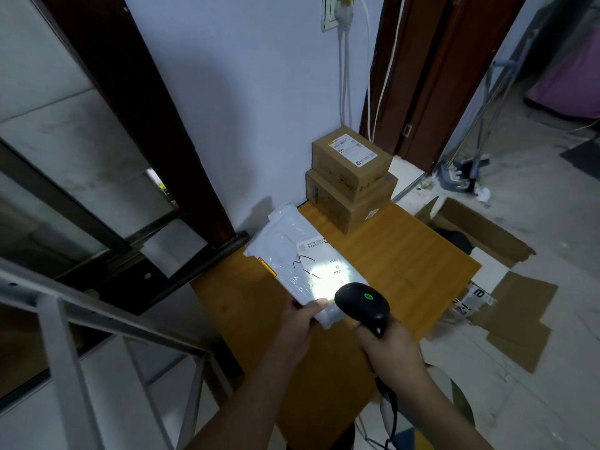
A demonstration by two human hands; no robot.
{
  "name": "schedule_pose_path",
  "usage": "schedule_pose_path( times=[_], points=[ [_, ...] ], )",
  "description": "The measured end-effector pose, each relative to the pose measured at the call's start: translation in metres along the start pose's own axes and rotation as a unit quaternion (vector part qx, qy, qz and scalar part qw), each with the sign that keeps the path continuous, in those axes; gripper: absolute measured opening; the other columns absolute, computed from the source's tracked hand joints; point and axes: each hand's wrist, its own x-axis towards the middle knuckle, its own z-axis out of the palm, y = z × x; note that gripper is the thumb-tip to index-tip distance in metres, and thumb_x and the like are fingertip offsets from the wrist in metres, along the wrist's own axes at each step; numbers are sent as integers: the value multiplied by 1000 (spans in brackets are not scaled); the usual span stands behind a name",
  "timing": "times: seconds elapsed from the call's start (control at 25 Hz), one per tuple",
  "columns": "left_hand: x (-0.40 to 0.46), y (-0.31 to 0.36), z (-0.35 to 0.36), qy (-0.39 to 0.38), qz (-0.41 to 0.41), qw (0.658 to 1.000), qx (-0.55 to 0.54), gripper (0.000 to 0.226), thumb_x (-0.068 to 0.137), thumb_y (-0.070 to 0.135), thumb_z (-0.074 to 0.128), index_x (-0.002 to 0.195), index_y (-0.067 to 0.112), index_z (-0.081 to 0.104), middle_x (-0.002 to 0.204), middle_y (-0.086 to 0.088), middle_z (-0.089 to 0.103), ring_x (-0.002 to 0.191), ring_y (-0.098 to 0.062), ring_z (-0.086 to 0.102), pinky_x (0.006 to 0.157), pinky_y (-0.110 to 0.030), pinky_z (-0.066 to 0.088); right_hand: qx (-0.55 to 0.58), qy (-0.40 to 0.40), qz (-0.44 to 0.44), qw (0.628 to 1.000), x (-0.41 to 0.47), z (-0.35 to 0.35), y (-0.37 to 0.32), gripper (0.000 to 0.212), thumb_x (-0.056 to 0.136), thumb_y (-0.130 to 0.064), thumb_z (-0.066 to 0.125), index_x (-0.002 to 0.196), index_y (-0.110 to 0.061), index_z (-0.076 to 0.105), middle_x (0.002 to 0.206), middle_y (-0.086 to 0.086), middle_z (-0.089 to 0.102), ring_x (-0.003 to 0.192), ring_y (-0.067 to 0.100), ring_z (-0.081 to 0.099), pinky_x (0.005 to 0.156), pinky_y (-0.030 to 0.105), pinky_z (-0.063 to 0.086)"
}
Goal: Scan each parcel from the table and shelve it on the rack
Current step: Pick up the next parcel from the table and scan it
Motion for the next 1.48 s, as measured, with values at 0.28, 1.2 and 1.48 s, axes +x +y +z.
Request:
schedule_pose_path(
  times=[0.28, 1.2, 1.48],
  points=[
    [-13, -15, -7, -5, -18, 999, -40, 55, 88, -14, 69, 132, 18, 61, 125, -11, 75, 112, -32, 73, 94, -49, 59, 51, 6, 21, 998, -24, -2, 13, 17, 93, -15, 62, 77, -15, 56, 48, 4, 52, 41, 16, 51, 43, 27, 43],
    [-148, -104, 72, 52, 63, 995, -65, 59, 85, 1, 78, 138, 15, 57, 126, -7, 75, 113, -29, 73, 91, -45, 61, -65, -87, -80, 991, -85, -113, 105, 31, 88, -18, 66, 59, -8, 57, 47, 7, 54, 49, 25, 57, 56, 42, 50],
    [-190, -116, 99, 58, 95, 991, -68, 60, 81, 1, 80, 136, 13, 58, 124, -8, 76, 110, -31, 74, 83, -44, 63, -43, -121, -79, 989, -107, -141, 119, 26, 87, -25, 70, 73, -6, 61, 54, 11, 60, 53, 28, 61, 59, 33, 47]
  ],
)
